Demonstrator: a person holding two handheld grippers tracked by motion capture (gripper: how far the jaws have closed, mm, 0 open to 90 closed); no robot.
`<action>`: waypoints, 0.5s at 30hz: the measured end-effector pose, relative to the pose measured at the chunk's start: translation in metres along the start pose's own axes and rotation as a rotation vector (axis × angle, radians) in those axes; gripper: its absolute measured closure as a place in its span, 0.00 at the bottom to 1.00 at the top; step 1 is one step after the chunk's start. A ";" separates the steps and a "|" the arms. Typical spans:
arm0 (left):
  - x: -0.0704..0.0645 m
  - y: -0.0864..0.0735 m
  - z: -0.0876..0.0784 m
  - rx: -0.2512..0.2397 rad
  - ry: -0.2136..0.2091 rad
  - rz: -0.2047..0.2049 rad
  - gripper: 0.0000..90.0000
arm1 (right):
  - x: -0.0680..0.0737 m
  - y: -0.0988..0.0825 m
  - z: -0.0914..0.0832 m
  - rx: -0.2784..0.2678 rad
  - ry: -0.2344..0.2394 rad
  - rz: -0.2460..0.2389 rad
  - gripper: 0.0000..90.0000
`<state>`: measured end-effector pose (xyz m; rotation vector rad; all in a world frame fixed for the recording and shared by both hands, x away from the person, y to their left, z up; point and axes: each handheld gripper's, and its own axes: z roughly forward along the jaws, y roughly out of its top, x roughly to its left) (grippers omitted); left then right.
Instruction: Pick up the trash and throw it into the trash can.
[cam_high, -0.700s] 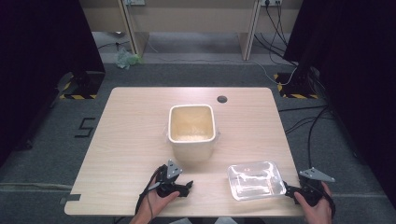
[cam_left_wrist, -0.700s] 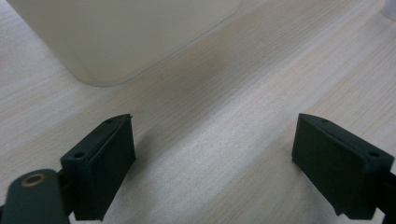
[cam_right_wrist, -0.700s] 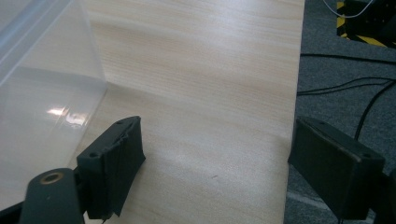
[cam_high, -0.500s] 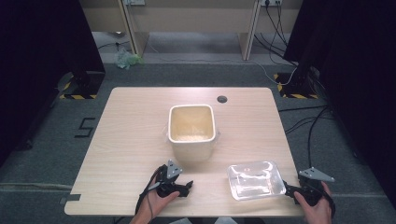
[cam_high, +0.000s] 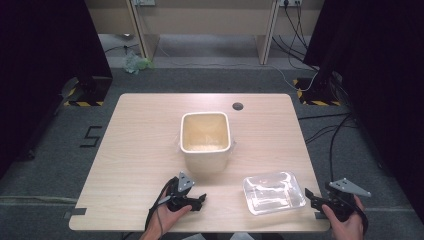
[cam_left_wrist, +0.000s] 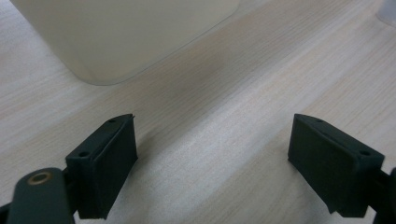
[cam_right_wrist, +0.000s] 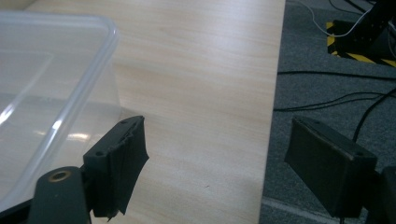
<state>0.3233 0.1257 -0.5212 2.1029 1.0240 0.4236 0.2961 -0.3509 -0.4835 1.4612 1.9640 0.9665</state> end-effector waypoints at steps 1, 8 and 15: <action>-0.002 0.000 0.000 -0.003 -0.011 -0.003 0.17 | 0.000 0.001 -0.002 -0.006 0.003 0.008 0.23; -0.029 0.005 0.003 -0.014 -0.068 0.040 0.18 | 0.018 0.013 -0.015 -0.062 0.053 -0.020 0.24; -0.045 0.011 0.011 -0.014 -0.104 0.072 0.18 | 0.033 0.021 -0.018 -0.090 0.141 -0.024 0.23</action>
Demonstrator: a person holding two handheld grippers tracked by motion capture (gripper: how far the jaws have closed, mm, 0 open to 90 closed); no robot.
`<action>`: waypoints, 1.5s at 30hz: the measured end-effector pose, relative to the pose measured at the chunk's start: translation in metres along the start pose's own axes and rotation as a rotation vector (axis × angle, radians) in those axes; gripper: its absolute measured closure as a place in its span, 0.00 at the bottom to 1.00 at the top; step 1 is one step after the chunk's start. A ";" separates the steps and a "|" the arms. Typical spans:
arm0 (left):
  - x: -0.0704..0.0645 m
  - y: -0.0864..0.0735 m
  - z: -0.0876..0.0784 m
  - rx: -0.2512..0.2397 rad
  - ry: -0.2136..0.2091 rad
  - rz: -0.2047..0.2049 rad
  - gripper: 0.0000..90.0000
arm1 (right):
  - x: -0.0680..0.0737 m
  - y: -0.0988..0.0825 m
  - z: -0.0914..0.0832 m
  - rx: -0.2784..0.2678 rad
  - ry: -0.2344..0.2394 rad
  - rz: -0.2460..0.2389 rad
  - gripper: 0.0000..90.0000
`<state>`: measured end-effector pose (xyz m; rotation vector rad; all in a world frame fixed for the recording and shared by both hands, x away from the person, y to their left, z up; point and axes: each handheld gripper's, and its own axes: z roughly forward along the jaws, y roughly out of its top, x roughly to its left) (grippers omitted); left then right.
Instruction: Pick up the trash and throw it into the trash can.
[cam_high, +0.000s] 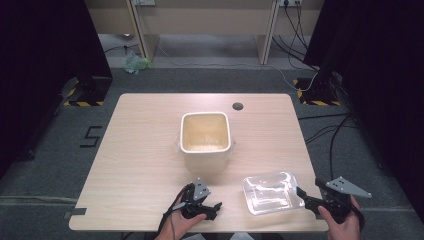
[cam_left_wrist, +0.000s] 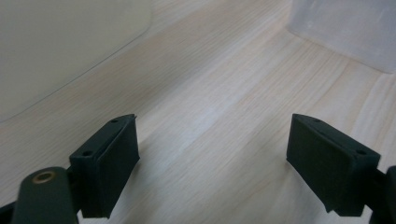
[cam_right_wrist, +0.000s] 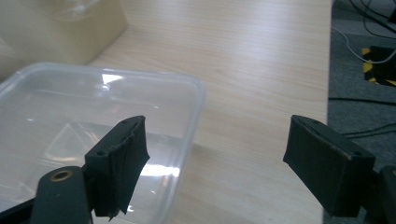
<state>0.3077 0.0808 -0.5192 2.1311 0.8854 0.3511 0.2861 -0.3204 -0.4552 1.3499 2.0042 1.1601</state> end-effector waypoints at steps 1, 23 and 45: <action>-0.002 0.002 0.002 -0.001 -0.004 0.003 0.18 | 0.000 0.000 0.000 0.000 0.000 0.000 0.23; -0.015 0.013 0.008 -0.017 -0.051 -0.004 0.19 | 0.049 -0.006 0.038 0.072 0.149 0.000 0.17; -0.025 0.013 0.006 -0.029 -0.079 -0.033 0.20 | 0.069 -0.005 0.048 0.090 0.209 0.050 0.12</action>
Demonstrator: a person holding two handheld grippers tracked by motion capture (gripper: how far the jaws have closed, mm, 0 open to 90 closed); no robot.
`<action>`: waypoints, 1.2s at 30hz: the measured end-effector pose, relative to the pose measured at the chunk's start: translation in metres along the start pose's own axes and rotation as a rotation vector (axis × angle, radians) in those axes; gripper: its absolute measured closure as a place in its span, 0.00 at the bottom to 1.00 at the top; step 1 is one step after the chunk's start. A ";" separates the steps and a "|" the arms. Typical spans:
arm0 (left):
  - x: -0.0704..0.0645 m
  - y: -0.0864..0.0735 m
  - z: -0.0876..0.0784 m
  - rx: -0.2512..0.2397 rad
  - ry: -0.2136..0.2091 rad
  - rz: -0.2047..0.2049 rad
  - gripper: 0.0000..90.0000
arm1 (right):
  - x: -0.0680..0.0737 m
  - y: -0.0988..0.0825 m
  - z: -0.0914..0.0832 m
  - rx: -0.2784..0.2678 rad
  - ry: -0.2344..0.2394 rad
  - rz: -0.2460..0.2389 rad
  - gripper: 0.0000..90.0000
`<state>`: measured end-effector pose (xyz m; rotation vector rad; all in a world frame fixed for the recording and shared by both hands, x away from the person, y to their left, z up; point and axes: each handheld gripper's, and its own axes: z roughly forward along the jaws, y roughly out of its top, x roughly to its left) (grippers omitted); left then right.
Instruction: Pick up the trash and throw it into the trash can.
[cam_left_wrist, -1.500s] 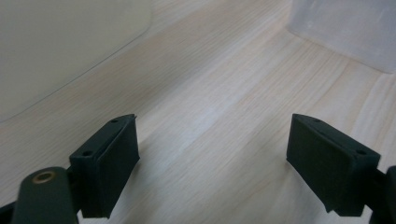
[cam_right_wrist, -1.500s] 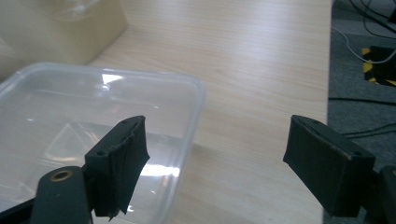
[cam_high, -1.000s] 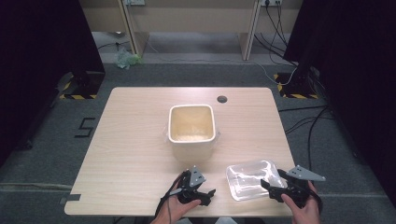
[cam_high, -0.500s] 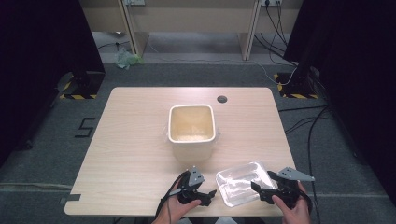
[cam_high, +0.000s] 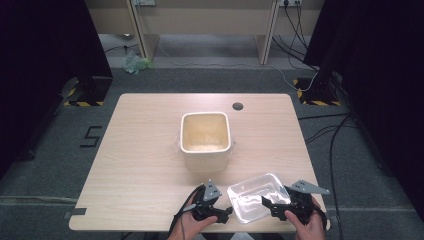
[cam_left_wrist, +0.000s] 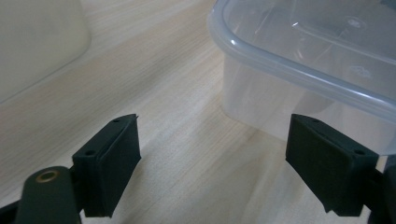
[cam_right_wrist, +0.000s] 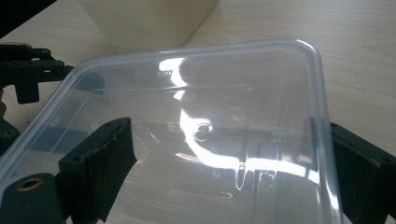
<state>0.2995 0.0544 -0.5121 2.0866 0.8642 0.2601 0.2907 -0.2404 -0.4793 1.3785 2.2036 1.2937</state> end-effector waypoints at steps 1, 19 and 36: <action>0.000 0.000 0.000 -0.003 0.003 -0.002 0.21 | 0.001 0.001 0.000 -0.001 -0.005 -0.004 0.12; 0.002 0.013 -0.029 -0.064 0.044 0.008 0.25 | 0.026 0.023 -0.005 -0.044 -0.076 -0.114 0.12; 0.009 0.036 -0.058 -0.067 0.057 0.031 0.25 | 0.039 0.053 -0.013 -0.099 -0.061 -0.149 0.13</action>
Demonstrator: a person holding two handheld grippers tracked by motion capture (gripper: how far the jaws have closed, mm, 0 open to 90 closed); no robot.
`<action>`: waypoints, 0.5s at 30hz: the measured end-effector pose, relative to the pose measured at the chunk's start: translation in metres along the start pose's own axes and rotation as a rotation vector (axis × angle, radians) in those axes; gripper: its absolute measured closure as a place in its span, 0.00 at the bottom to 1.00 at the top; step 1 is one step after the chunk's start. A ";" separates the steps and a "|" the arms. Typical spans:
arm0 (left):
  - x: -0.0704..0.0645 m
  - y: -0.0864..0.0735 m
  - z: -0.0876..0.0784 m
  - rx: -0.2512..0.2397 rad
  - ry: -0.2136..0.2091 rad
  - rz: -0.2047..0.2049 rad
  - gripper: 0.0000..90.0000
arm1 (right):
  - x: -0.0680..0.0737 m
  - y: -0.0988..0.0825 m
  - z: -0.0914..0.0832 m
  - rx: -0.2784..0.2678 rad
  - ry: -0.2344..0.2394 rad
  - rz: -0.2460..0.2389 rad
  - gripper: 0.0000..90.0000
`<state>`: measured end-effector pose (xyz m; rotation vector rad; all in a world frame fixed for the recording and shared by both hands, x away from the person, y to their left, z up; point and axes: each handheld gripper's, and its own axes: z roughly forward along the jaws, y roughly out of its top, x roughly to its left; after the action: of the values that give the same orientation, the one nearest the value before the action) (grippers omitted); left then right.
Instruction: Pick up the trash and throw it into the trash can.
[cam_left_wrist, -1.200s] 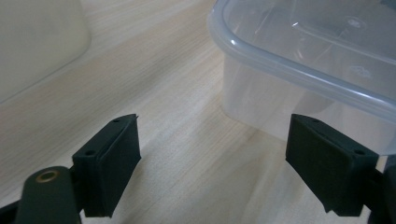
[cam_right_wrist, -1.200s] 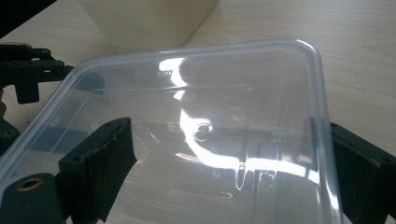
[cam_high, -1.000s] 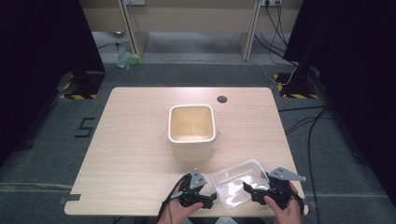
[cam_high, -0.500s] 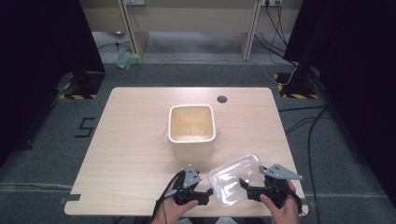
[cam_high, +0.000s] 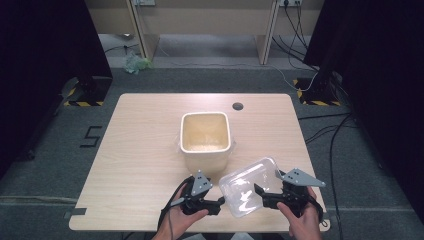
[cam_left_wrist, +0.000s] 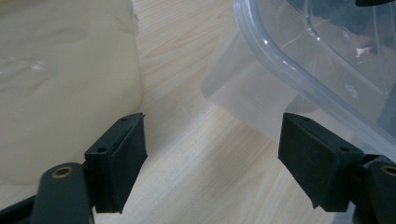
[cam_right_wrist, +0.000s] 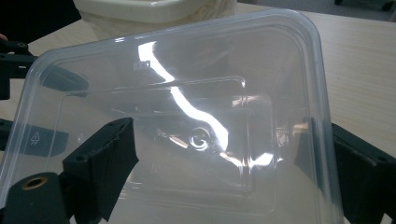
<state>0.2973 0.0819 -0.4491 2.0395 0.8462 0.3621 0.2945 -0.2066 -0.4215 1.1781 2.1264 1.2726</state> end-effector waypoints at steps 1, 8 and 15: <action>0.001 0.001 -0.002 -0.001 0.004 -0.003 0.25 | 0.001 0.002 0.001 -0.004 0.002 -0.004 0.13; 0.005 0.009 -0.014 0.013 0.026 0.008 0.25 | 0.009 0.019 0.003 -0.016 0.000 -0.040 0.14; 0.011 0.019 -0.027 -0.017 0.053 0.016 0.25 | 0.014 0.040 0.002 -0.032 0.003 -0.062 0.16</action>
<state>0.2986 0.0987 -0.4190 2.0302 0.8566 0.4325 0.3058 -0.1847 -0.3873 1.0897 2.1195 1.2769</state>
